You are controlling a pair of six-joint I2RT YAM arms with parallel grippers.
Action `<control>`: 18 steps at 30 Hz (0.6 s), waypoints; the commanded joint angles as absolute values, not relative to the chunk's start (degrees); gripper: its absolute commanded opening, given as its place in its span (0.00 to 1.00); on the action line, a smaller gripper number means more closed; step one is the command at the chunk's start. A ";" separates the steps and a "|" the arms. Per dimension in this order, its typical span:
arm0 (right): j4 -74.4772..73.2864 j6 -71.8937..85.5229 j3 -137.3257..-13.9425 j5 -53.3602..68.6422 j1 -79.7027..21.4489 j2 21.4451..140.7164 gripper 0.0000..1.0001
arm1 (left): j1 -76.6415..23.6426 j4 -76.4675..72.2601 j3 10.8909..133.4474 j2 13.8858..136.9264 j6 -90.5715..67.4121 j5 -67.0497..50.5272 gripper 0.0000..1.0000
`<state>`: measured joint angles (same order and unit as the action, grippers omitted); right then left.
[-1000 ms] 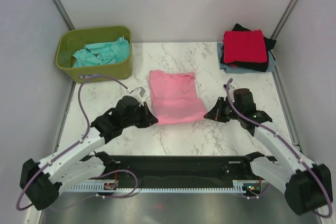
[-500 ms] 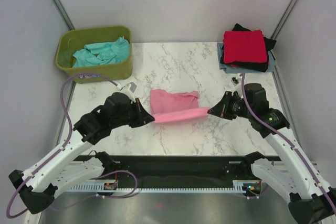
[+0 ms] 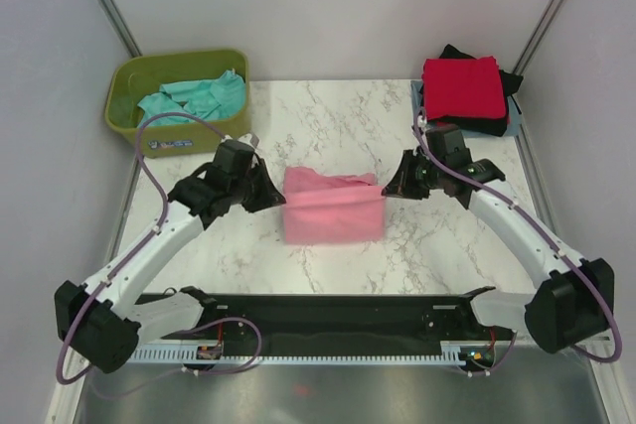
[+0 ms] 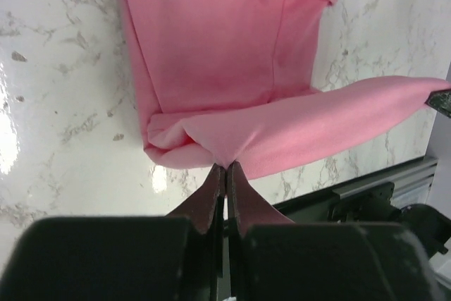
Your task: Fold and stack the t-shirts
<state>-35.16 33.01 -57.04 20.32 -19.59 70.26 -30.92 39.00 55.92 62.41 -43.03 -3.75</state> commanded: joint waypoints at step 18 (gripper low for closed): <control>-26.80 25.76 -86.73 18.80 -13.01 113.17 0.61 | -16.61 33.12 91.09 111.41 -27.69 -10.01 0.43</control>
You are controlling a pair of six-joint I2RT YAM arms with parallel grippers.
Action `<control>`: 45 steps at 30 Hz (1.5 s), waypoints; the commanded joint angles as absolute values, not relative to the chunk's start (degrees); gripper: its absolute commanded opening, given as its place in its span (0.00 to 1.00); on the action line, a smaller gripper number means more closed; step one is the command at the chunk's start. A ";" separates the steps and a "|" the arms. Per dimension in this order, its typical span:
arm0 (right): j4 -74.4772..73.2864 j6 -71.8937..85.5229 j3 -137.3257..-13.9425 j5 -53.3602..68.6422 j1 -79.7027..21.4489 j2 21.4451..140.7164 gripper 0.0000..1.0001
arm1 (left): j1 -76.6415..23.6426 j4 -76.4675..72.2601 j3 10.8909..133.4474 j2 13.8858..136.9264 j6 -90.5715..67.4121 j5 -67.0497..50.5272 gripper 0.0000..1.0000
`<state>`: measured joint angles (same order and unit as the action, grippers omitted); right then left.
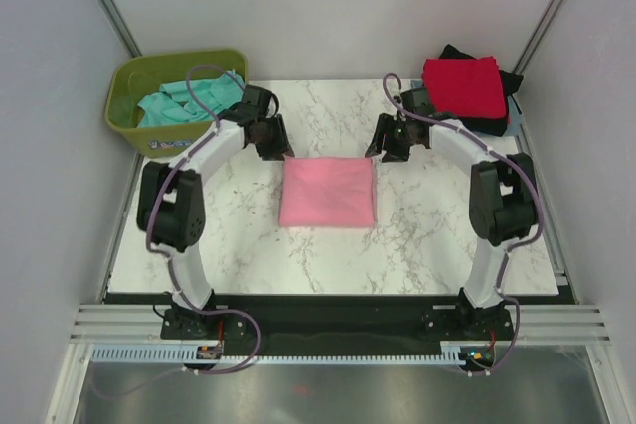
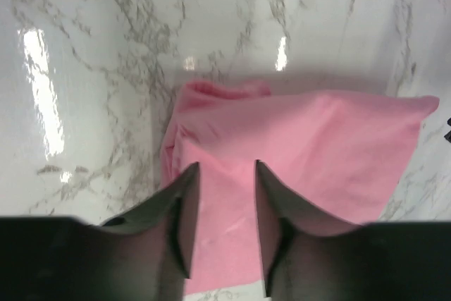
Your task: Fold and stack the t-shirts
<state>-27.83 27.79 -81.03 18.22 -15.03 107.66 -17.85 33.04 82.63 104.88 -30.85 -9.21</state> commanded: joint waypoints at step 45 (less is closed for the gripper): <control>1.69 23.66 -68.01 39.90 -14.94 114.97 0.00 | -16.61 39.47 44.56 34.90 -26.19 -1.40 0.64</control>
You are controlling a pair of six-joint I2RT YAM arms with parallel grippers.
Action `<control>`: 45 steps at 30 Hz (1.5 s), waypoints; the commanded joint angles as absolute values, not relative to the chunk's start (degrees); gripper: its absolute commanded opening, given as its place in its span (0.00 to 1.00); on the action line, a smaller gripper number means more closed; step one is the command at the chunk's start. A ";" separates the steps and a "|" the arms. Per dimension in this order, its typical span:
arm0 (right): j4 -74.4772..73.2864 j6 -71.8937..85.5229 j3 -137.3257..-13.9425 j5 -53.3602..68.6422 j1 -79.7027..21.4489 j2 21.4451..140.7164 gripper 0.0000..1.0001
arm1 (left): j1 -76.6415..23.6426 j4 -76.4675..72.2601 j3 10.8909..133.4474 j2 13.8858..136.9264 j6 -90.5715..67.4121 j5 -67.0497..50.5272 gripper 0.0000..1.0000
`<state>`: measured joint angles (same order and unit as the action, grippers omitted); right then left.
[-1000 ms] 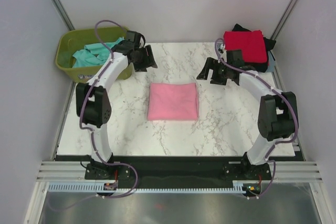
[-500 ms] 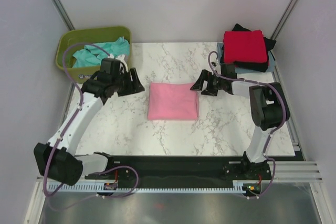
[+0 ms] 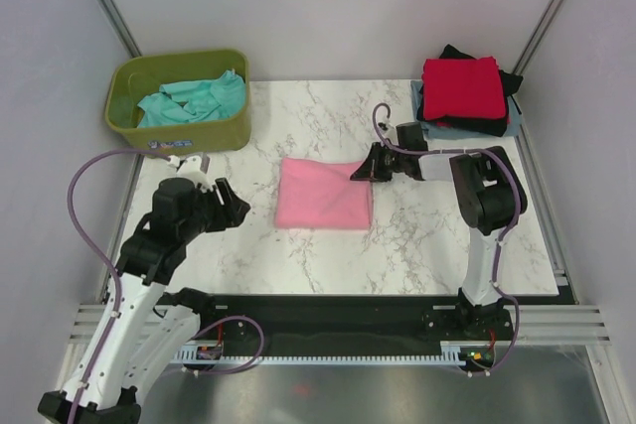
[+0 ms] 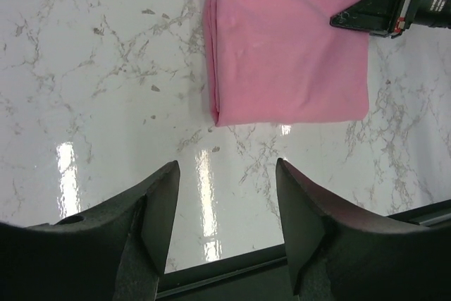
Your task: Fold and stack the t-shirts
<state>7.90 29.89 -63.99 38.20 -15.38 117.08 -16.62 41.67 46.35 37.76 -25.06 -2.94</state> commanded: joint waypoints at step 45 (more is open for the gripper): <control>-40.79 3.25 -143.44 36.65 10.19 120.50 0.00 | -16.61 36.83 43.15 34.98 -23.56 -2.81 0.59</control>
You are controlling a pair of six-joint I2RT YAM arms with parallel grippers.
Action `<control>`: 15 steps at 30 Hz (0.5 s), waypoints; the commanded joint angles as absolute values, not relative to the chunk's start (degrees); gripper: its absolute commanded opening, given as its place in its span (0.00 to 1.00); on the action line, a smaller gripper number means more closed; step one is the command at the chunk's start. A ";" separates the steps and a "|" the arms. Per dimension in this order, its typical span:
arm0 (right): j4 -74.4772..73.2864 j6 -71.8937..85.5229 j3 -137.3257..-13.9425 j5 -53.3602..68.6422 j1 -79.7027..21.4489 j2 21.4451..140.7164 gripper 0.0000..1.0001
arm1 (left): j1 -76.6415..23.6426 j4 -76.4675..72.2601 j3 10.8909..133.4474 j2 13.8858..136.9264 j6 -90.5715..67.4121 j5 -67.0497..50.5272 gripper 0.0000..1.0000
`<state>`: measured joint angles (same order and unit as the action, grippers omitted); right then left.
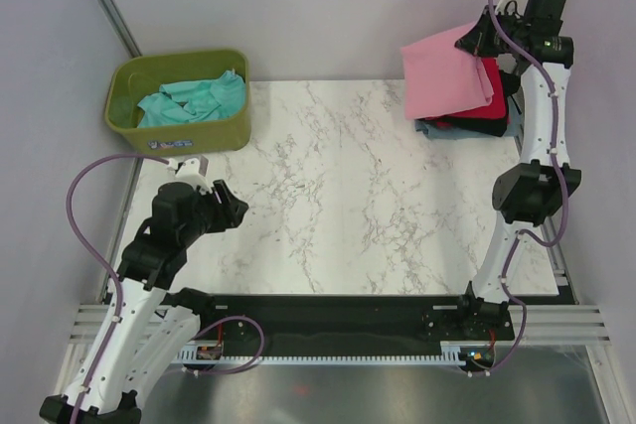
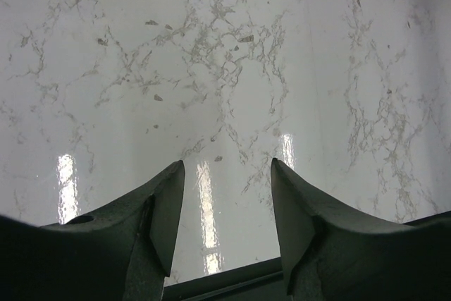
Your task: Fold and stack the t-shirts
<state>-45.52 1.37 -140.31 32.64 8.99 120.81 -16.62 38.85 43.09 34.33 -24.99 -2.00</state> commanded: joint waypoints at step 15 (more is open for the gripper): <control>-37.00 3.96 -143.35 42.18 13.80 125.76 0.00 | -16.52 36.91 43.07 35.25 -23.55 -2.64 0.58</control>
<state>-41.52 3.40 -140.92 38.24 12.67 123.24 -16.62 38.85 43.05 34.94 -24.99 -2.04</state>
